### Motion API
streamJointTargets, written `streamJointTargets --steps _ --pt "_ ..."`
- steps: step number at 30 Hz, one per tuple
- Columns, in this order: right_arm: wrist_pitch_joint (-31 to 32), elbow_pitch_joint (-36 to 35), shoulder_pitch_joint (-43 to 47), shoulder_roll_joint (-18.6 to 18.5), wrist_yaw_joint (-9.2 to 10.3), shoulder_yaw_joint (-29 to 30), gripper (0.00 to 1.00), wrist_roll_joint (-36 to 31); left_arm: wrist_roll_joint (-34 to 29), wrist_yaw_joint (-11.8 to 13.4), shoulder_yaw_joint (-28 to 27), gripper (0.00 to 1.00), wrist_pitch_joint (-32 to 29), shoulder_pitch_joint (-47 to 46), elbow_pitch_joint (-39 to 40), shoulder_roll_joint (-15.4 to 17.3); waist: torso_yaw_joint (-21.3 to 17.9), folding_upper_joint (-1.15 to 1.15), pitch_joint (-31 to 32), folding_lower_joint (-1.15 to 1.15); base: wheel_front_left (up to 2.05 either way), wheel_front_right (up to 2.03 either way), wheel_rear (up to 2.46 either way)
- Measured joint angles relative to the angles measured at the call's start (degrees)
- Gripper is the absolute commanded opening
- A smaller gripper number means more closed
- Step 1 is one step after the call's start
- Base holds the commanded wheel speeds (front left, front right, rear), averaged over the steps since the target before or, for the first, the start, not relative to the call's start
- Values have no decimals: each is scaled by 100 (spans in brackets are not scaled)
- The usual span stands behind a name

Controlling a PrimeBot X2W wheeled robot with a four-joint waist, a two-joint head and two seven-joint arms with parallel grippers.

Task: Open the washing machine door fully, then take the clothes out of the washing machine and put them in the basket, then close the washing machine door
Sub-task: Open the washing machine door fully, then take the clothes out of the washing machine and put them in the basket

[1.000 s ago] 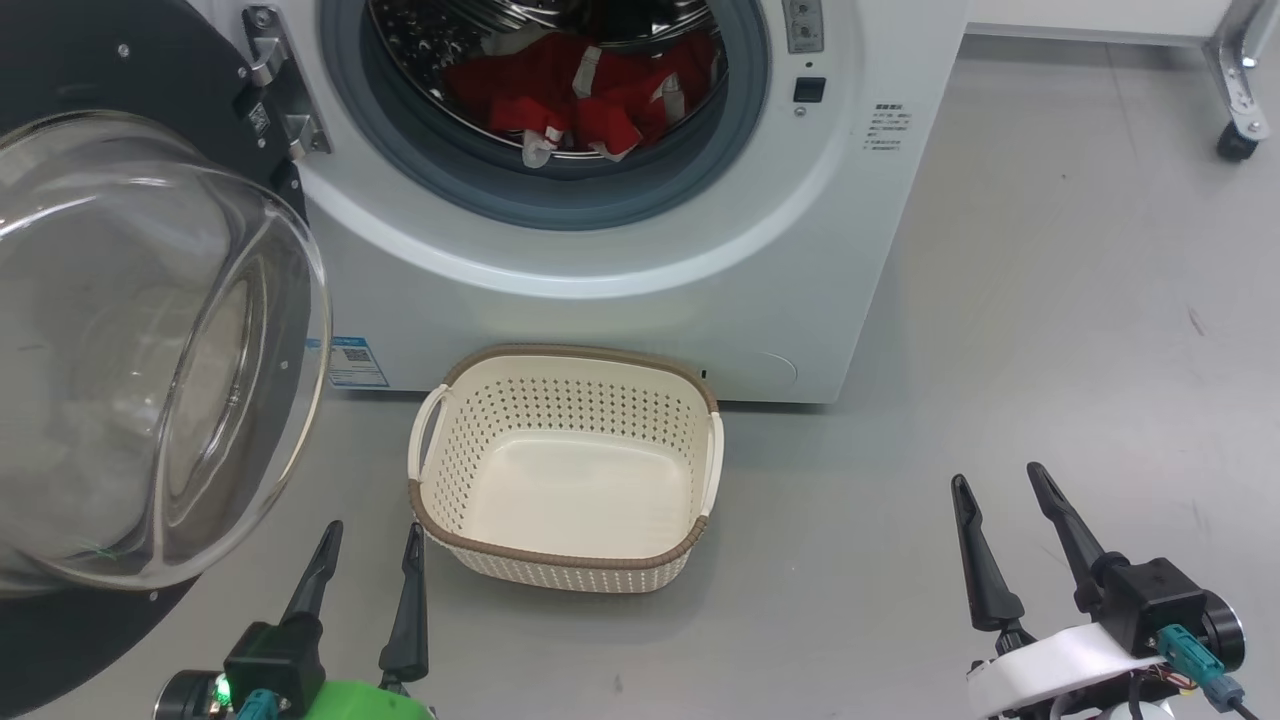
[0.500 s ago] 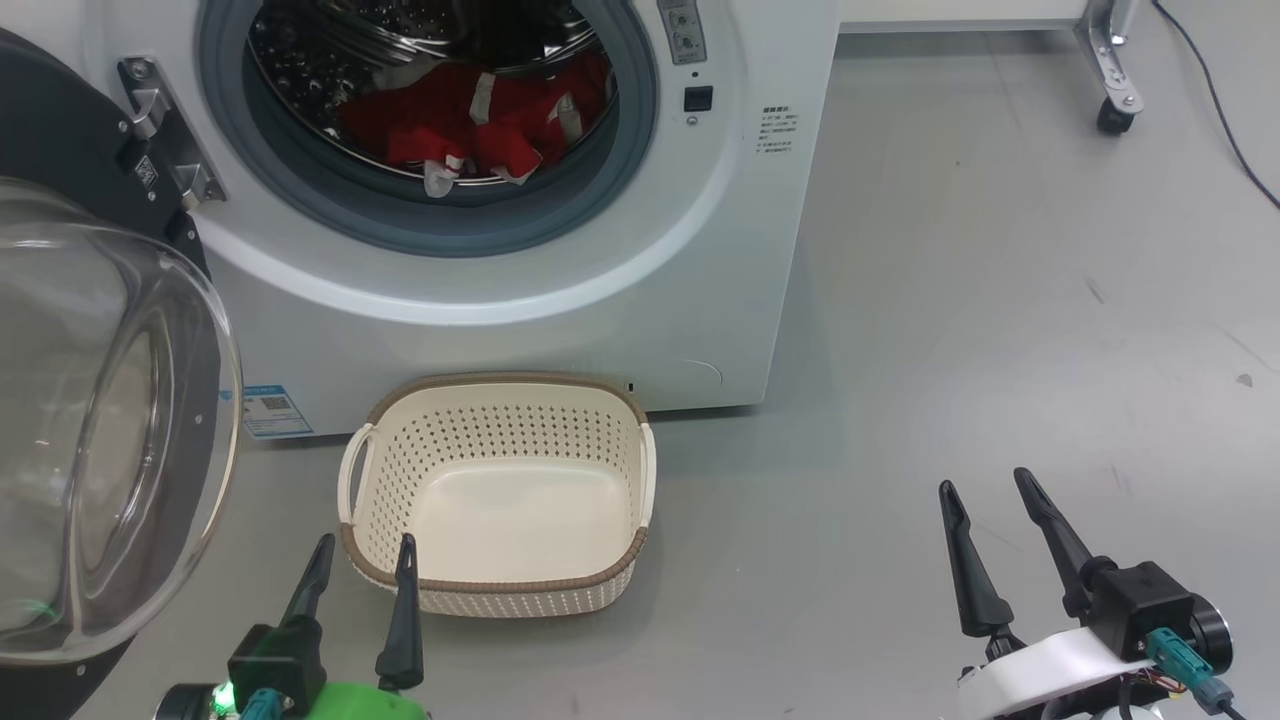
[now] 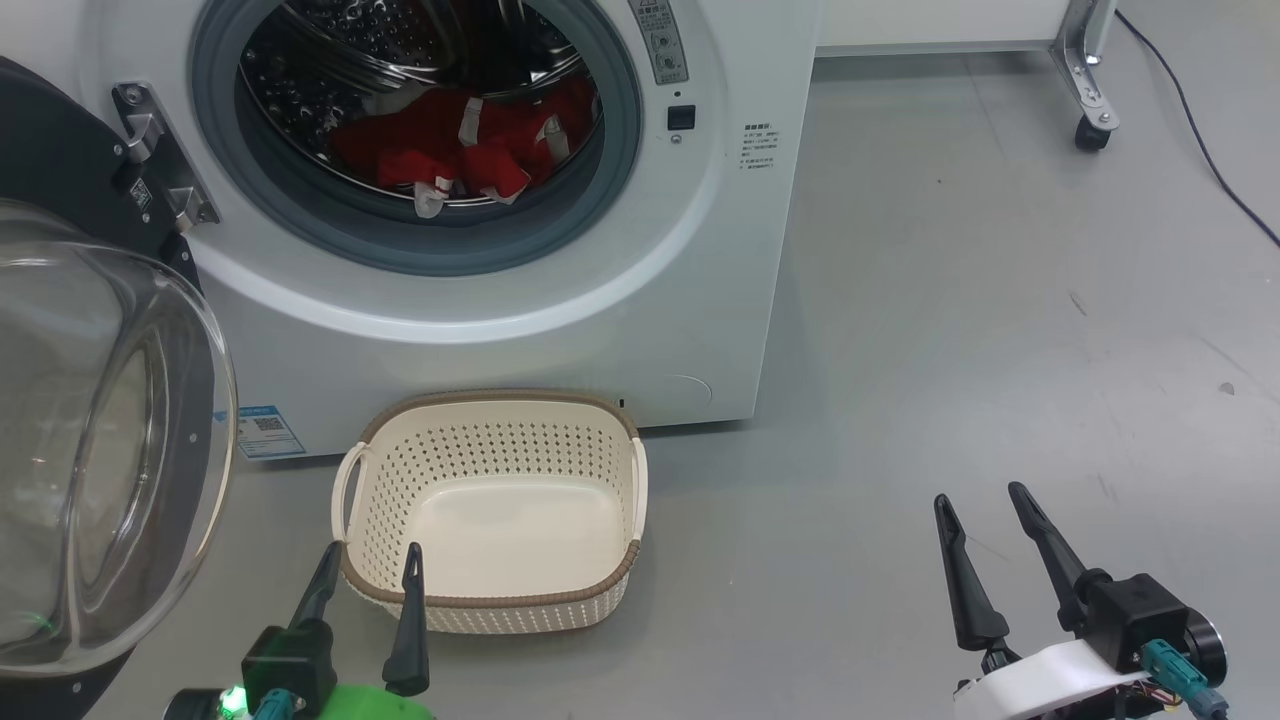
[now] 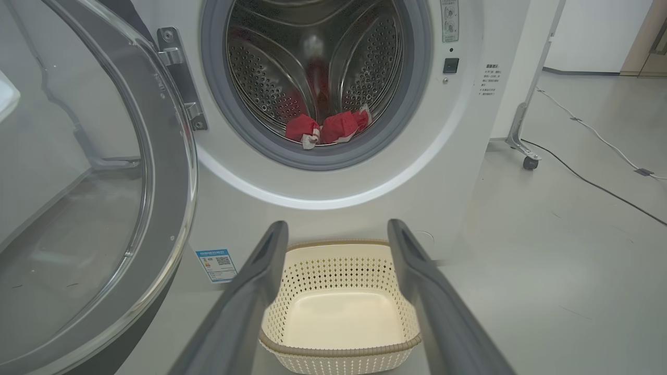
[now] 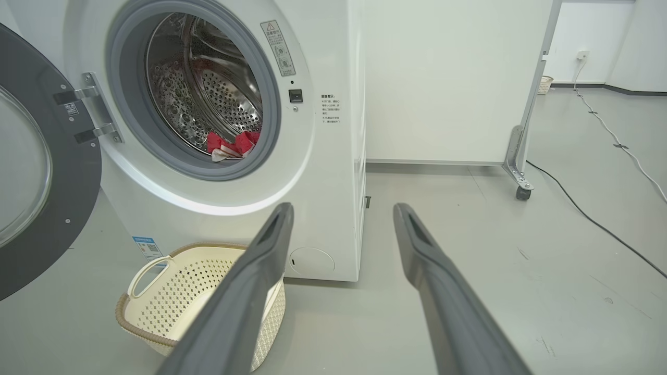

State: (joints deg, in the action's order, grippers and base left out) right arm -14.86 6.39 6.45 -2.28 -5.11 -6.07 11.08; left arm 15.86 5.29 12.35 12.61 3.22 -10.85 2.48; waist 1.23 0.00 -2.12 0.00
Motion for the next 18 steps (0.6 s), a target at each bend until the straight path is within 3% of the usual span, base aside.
streamJointTargets --steps 18 --pt "0 -14 23 -1 30 -12 100 10 0 36 74 100 -47 0 -14 0 -16 0 10 0 0 0 0"
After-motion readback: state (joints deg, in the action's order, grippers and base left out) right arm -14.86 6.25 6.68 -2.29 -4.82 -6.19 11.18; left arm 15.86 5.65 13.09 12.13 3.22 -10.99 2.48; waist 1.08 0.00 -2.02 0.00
